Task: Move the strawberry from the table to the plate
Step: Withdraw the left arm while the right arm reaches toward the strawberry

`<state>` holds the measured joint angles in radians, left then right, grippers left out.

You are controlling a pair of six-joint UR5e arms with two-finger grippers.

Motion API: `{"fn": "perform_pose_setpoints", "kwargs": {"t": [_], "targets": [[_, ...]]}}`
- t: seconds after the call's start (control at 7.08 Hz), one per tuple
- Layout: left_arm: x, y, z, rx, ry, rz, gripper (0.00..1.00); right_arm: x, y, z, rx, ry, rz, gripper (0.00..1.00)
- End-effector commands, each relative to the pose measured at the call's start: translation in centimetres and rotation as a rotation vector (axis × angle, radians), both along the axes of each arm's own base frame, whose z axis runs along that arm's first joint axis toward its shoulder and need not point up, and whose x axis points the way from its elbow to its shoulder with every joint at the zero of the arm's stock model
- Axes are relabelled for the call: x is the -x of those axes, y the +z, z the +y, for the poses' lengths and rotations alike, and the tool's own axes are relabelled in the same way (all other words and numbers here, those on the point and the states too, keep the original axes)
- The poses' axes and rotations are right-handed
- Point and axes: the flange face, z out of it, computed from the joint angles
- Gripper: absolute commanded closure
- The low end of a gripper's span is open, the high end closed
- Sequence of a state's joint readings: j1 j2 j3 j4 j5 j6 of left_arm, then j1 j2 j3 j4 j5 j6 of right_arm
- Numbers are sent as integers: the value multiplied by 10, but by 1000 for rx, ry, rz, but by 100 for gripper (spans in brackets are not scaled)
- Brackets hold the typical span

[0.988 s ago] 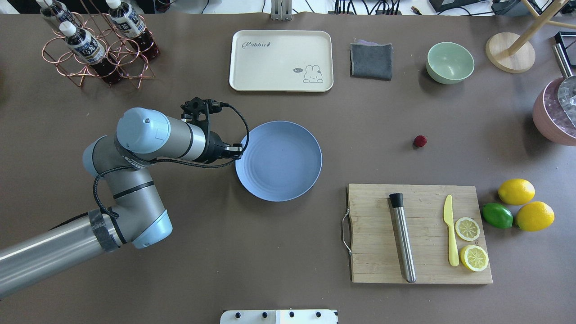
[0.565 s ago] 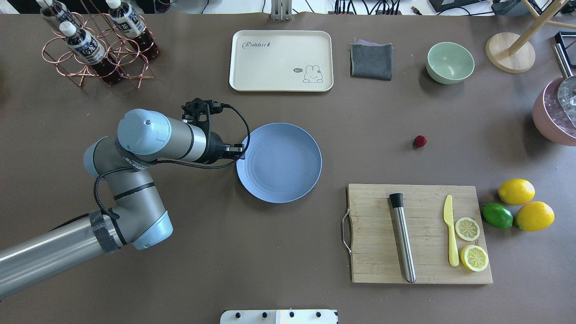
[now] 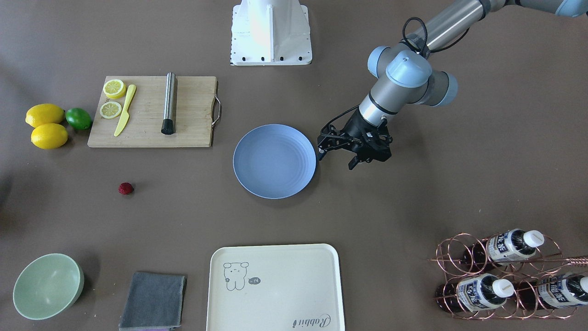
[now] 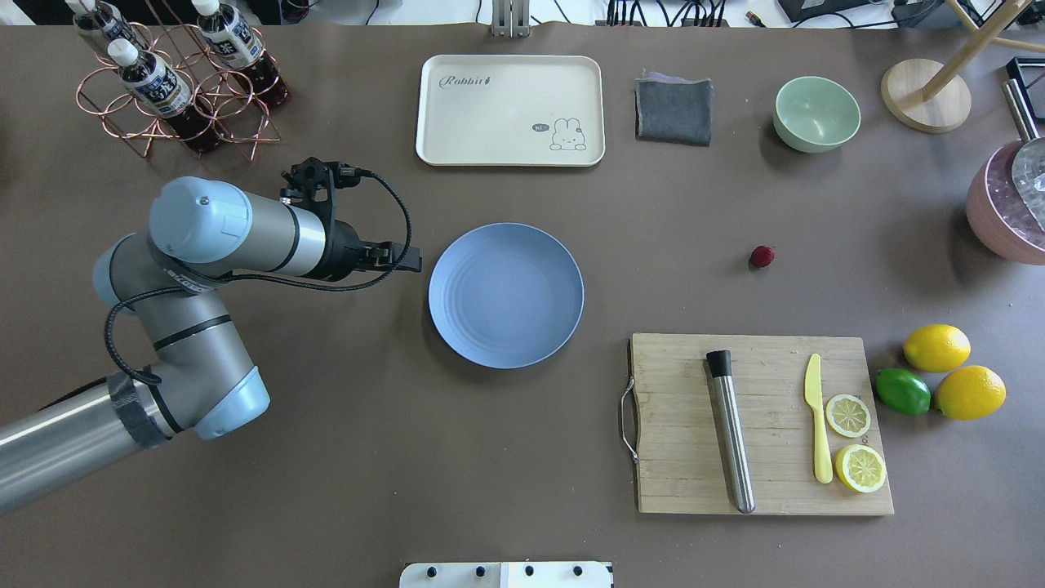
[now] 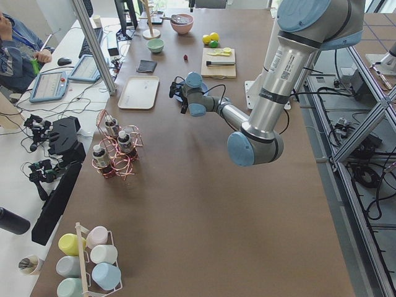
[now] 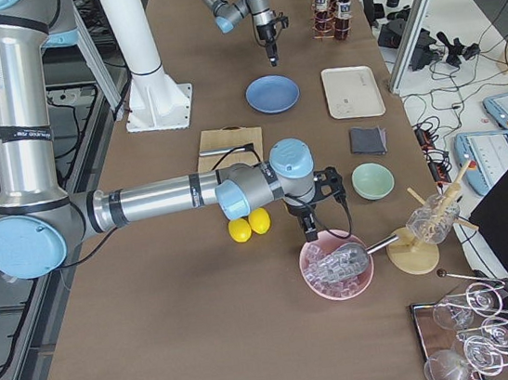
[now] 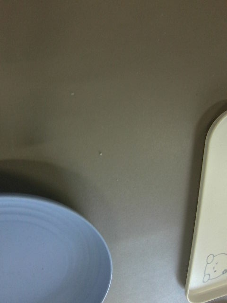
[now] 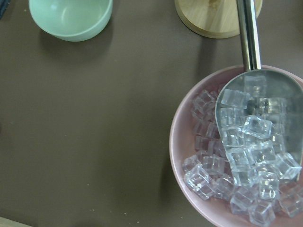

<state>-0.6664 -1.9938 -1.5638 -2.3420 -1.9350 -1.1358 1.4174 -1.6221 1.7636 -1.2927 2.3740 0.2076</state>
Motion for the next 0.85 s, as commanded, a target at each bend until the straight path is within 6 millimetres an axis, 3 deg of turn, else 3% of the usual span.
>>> {"fn": "perform_pose_setpoints", "kwargs": {"t": [0.0, 0.14, 0.42, 0.56, 0.71], "targets": [[111, 53, -31, -59, 48, -75, 2, 30, -51, -14, 44, 48, -90, 0], [166, 93, -41, -100, 71, -124, 2, 70, -72, -19, 78, 84, -135, 0], [268, 158, -45, -197, 113, -201, 1, 175, -109, -31, 110, 203, -71, 0], [323, 189, -43, -213, 111, -220, 0, 221, -118, -26, 134, 221, -57, 1], [374, 220, -42, -204, 103, -215, 0, 250, -114, -18, 126, 220, -24, 1]]}}
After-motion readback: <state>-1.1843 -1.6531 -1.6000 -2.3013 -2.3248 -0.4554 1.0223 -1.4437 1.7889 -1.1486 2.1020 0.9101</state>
